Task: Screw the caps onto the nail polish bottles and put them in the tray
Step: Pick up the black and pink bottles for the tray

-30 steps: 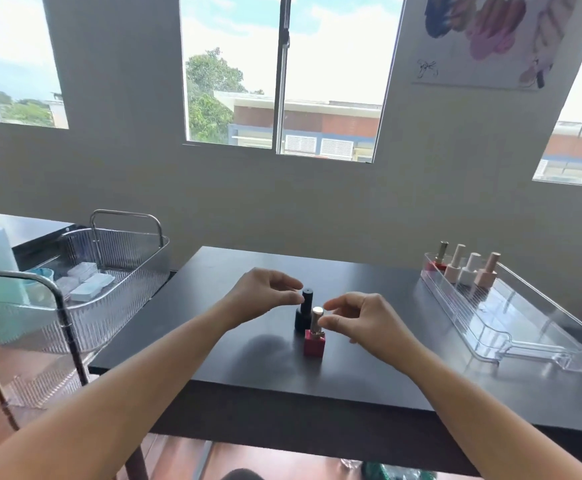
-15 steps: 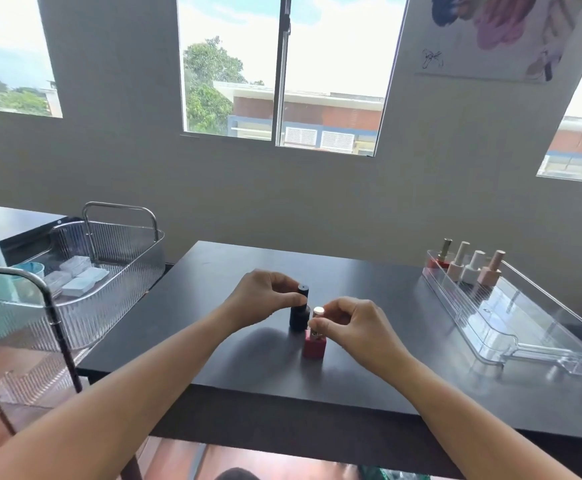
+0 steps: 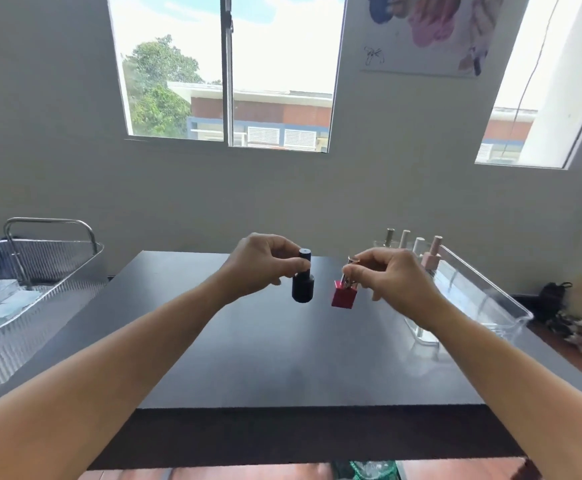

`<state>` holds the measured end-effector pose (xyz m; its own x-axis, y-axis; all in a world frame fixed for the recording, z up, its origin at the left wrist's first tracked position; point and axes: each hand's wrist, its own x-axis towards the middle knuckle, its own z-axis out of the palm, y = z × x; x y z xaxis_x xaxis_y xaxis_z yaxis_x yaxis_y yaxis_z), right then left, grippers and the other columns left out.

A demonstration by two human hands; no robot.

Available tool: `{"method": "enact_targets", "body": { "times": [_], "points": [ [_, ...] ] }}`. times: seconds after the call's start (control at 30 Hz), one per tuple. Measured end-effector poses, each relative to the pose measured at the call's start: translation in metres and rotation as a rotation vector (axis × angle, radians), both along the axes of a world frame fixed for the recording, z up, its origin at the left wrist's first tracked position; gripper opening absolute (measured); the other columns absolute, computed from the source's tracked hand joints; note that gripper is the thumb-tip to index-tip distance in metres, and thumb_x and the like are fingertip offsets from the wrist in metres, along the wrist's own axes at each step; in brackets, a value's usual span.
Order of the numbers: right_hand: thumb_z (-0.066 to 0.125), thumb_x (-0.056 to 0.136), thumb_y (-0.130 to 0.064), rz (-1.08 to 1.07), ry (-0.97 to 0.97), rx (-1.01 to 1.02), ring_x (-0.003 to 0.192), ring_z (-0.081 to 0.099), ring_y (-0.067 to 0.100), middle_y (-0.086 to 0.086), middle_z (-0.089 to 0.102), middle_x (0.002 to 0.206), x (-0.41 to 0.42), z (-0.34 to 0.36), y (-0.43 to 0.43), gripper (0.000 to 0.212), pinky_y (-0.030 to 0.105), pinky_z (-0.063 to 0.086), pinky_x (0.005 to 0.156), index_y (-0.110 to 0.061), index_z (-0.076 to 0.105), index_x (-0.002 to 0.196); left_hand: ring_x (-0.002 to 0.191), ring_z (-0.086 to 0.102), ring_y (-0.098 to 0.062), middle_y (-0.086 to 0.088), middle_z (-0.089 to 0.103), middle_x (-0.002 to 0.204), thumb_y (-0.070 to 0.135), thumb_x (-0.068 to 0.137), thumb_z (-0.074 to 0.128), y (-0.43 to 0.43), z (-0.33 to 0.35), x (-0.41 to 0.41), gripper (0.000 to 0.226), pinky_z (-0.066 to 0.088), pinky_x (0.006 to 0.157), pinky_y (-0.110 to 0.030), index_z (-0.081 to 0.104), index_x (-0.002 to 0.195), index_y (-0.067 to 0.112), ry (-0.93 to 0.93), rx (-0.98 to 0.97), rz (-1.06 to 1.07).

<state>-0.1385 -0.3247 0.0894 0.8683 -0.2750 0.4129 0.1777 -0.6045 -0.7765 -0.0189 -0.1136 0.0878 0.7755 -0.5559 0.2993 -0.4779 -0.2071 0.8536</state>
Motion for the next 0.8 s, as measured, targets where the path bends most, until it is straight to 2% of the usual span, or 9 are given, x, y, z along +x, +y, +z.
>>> {"method": "enact_targets", "body": {
  "times": [0.07, 0.17, 0.23, 0.3, 0.37, 0.5, 0.6, 0.67, 0.8],
  "points": [
    [0.078, 0.079, -0.024, -0.056, -0.013, 0.007, 0.055, 0.058, -0.001, -0.013, 0.067, 0.06, -0.003, 0.008, -0.029, 0.009, 0.021, 0.049, 0.048, -0.018, 0.074, 0.085, 0.072, 0.071, -0.005, 0.004, 0.078, 0.079, 0.032, 0.075, 0.081, -0.028, 0.009, -0.004, 0.013, 0.055, 0.06, -0.023, 0.078, 0.085, 0.025, -0.023, -0.006, -0.03],
    [0.079, 0.079, -0.021, -0.141, -0.027, 0.01, 0.061, 0.058, 0.007, -0.009, 0.067, 0.067, -0.004, 0.016, -0.073, 0.008, 0.028, 0.049, 0.058, -0.016, 0.074, 0.083, 0.073, 0.072, -0.008, 0.003, 0.078, 0.079, 0.029, 0.075, 0.081, -0.07, 0.019, -0.008, 0.013, 0.054, 0.057, -0.021, 0.077, 0.086, 0.022, -0.034, -0.022, -0.068],
    [0.079, 0.079, -0.018, -0.179, -0.03, 0.017, 0.062, 0.057, 0.006, -0.007, 0.065, 0.069, -0.005, 0.02, -0.102, 0.007, 0.023, 0.048, 0.06, -0.016, 0.073, 0.081, 0.072, 0.073, -0.011, 0.001, 0.077, 0.078, 0.026, 0.076, 0.082, -0.099, 0.024, -0.009, 0.015, 0.055, 0.055, -0.022, 0.077, 0.089, 0.019, -0.03, -0.019, -0.087],
    [0.077, 0.08, -0.015, -0.223, -0.012, -0.004, 0.061, 0.057, 0.006, -0.004, 0.065, 0.069, -0.006, 0.024, -0.129, 0.011, 0.018, 0.047, 0.057, -0.007, 0.073, 0.087, 0.07, 0.073, -0.011, 0.0, 0.076, 0.077, 0.023, 0.076, 0.082, -0.127, 0.027, -0.009, 0.017, 0.057, 0.054, -0.025, 0.077, 0.09, 0.016, -0.028, -0.01, -0.097],
    [0.076, 0.081, -0.014, -0.274, 0.009, -0.03, 0.059, 0.057, 0.01, 0.002, 0.066, 0.069, -0.005, 0.025, -0.155, 0.017, 0.02, 0.048, 0.052, 0.0, 0.073, 0.09, 0.068, 0.073, -0.011, -0.001, 0.076, 0.077, 0.023, 0.075, 0.083, -0.156, 0.028, -0.007, 0.016, 0.058, 0.053, -0.026, 0.077, 0.088, 0.016, -0.028, 0.005, -0.106],
    [0.075, 0.081, -0.012, -0.348, 0.055, -0.099, 0.057, 0.056, 0.012, 0.006, 0.066, 0.072, 0.003, 0.024, -0.196, 0.016, 0.015, 0.046, 0.044, 0.0, 0.073, 0.091, 0.063, 0.074, -0.014, -0.002, 0.076, 0.073, 0.022, 0.073, 0.083, -0.21, 0.031, 0.004, 0.009, 0.059, 0.051, -0.026, 0.075, 0.077, 0.024, -0.042, 0.041, -0.105],
    [0.074, 0.082, -0.013, -0.363, 0.098, -0.131, 0.068, 0.06, 0.021, 0.011, 0.067, 0.078, 0.014, 0.022, -0.221, 0.019, 0.032, 0.053, 0.062, 0.003, 0.073, 0.091, 0.055, 0.071, -0.008, -0.001, 0.075, 0.074, 0.023, 0.071, 0.083, -0.248, 0.029, 0.016, 0.01, 0.059, 0.048, -0.025, 0.074, 0.073, 0.026, -0.048, 0.074, -0.082],
    [0.072, 0.082, -0.014, -0.388, 0.124, -0.147, 0.083, 0.064, 0.029, 0.014, 0.069, 0.082, 0.024, 0.02, -0.234, 0.018, 0.046, 0.055, 0.079, 0.003, 0.074, 0.09, 0.062, 0.074, -0.011, 0.0, 0.076, 0.077, 0.026, 0.07, 0.083, -0.269, 0.024, 0.024, 0.01, 0.063, 0.055, -0.032, 0.073, 0.072, 0.028, -0.063, 0.119, -0.072],
    [0.07, 0.08, -0.014, -0.411, 0.184, -0.184, 0.092, 0.066, 0.036, 0.018, 0.073, 0.084, 0.045, 0.011, -0.251, 0.015, 0.046, 0.053, 0.084, 0.0, 0.076, 0.081, 0.07, 0.076, -0.022, -0.002, 0.074, 0.079, 0.027, 0.069, 0.08, -0.301, 0.009, 0.036, 0.01, 0.064, 0.055, -0.043, 0.071, 0.066, 0.031, -0.058, 0.197, -0.044]
  ]
}}
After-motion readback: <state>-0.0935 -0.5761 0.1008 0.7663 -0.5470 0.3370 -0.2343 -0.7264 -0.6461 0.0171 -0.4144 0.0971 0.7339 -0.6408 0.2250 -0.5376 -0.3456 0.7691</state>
